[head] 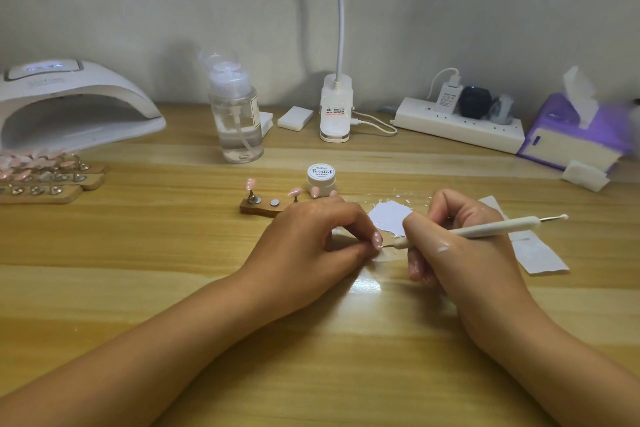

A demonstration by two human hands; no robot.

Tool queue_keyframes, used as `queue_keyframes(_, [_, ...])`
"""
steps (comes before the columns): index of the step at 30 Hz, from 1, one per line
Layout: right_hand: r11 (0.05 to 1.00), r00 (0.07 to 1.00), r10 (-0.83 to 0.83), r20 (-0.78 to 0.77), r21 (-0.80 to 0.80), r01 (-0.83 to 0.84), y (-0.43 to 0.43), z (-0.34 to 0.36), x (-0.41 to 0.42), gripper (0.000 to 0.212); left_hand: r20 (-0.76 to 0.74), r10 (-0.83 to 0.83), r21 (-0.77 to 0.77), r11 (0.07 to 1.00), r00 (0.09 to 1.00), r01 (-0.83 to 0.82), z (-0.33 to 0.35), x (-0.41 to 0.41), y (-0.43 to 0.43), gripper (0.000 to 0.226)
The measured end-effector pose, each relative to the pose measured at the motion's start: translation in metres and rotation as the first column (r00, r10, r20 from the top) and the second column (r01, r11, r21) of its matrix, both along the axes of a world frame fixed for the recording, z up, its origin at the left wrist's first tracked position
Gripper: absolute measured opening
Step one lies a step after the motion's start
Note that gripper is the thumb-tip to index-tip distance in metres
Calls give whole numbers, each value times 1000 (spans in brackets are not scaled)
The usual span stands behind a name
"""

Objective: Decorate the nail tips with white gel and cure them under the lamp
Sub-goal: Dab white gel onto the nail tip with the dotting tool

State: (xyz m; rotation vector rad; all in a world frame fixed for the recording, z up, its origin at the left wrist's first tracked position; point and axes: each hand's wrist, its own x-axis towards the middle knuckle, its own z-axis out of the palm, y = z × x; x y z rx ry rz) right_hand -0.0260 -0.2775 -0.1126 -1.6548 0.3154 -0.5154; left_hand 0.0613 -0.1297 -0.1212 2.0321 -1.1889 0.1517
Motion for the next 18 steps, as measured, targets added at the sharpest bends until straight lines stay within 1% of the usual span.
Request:
queue_keyframes(6, [1000, 1000, 5, -7, -17, -5, 1, 0, 1, 35, -39, -6, -12, 1000, 999, 5, 0, 1, 0, 7])
queue_keyframes(10, [1000, 1000, 12, -4, -11, -12, 1, 0, 1, 32, -38, -6, -13, 1000, 999, 6, 0, 1, 0, 9])
queue_keyframes(14, [1000, 1000, 3, -15, -27, -4, 0, 0, 2, 35, -37, -6, -14, 1000, 999, 5, 1, 1, 1, 8])
queue_keyframes(16, [1000, 1000, -9, 4, -4, 9, 1, 0, 2, 36, -44, -10, -15, 1000, 999, 9, 1, 1, 0, 7])
queue_keyframes(18, [997, 996, -58, 63, 59, 54, 2, 2, 1, 37, -38, -5, -16, 1000, 999, 4, 1, 1, 0, 8])
